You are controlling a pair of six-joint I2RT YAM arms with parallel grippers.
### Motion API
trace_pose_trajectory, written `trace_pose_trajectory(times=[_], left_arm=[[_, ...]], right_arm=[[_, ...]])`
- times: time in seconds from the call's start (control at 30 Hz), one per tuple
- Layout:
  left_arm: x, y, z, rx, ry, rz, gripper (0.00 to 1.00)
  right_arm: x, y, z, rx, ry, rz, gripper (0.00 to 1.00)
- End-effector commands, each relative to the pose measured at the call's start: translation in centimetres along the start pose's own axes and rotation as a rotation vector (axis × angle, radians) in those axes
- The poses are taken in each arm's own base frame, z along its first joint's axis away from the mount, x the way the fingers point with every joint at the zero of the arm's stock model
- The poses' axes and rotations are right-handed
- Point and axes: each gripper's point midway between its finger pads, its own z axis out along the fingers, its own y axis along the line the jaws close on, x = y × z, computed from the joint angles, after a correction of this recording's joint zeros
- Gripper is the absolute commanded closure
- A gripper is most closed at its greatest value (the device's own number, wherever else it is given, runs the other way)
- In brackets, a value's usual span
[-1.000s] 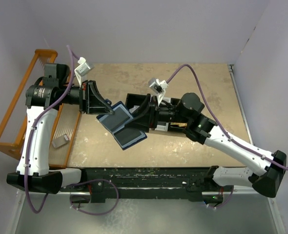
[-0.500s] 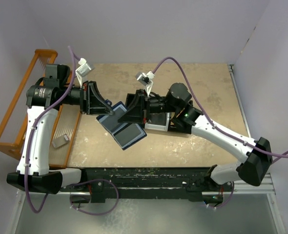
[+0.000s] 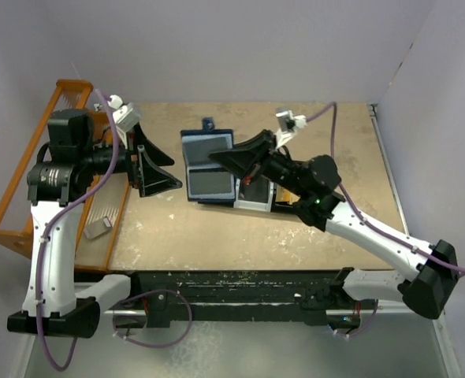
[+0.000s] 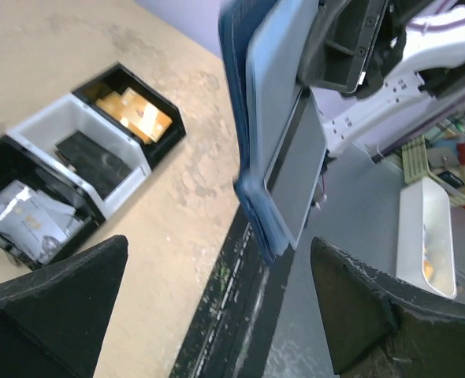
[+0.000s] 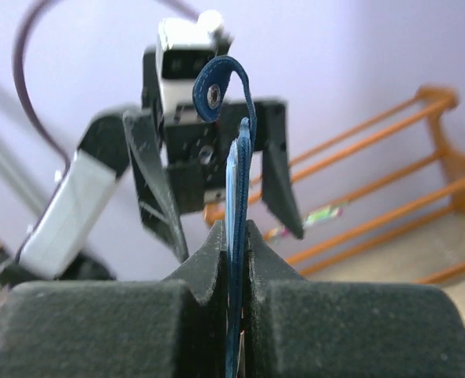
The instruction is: Take the credit cards out of the card holder
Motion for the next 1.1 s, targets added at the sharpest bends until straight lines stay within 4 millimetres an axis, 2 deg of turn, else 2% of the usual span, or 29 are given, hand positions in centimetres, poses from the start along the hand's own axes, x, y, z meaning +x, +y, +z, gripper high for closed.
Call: trace_pose_trajectory(times=[0.0,0.17,0.3,0.4,0.43,0.5,0.57,0.77,0.8,0.9,0.97,1.0,1.07], left_arm=[[-3.1,-0.3,-0.1,0.015,-0.111,0.013,0.01],[-3.7,-0.9,0.5,0.158,-0.134,-0.186,0.01],[-4.4,-1.3,0.5,0.182,-0.174,-0.242,0.01],[-4.0,-0.9,0.6,0.181,-0.17,-0.258,0.0],[-3.9,-0.7,0.7,0.18,-0.169,-0.263,0.03],[-3.5,-0.4,0.8,0.183,-0.162,-0.289,0.11],[-3.3,-0.4,0.9,0.193,-0.16,-0.308,0.21],[-2.4,-1.2,0.6,0.213,-0.133,-0.333,0.45],[-2.2,-1.3,0.6,0.214,-0.131,-0.33,0.53],[-2.3,-1.2,0.5,0.213,-0.129,-0.327,0.86],[-2.1,-1.0,0.5,0.218,-0.114,-0.338,1.0],[-1.9,-0.6,0.5,0.215,-0.103,-0.356,1.0],[-1.5,0.1,0.5,0.196,-0.082,-0.347,1.0]], right_arm=[[-8.1,1.2,-1.7,0.031,-0.441,-0.039,1.0],[-8.2,1.7,-0.6,0.012,-0.51,-0.027,1.0],[-7.9,1.6,0.2,-0.002,-0.544,0.002,1.0],[-8.1,1.5,0.7,-0.014,-0.571,0.021,1.0],[-7.8,1.3,0.9,-0.016,-0.572,0.026,1.0],[-8.3,1.9,1.6,-0.042,-0.59,0.033,1.0],[-7.9,2.0,2.0,-0.044,-0.599,0.039,1.0],[-7.2,1.1,2.5,-0.024,-0.634,0.046,1.0],[-7.0,1.2,2.6,-0.03,-0.633,0.048,1.0],[-6.3,1.4,3.0,-0.041,-0.622,0.049,1.0],[-6.2,1.2,2.6,-0.027,-0.618,0.048,1.0],[-5.4,1.2,2.7,-0.023,-0.578,0.052,0.97],[-4.7,0.1,1.8,0.013,-0.523,0.056,0.79]])
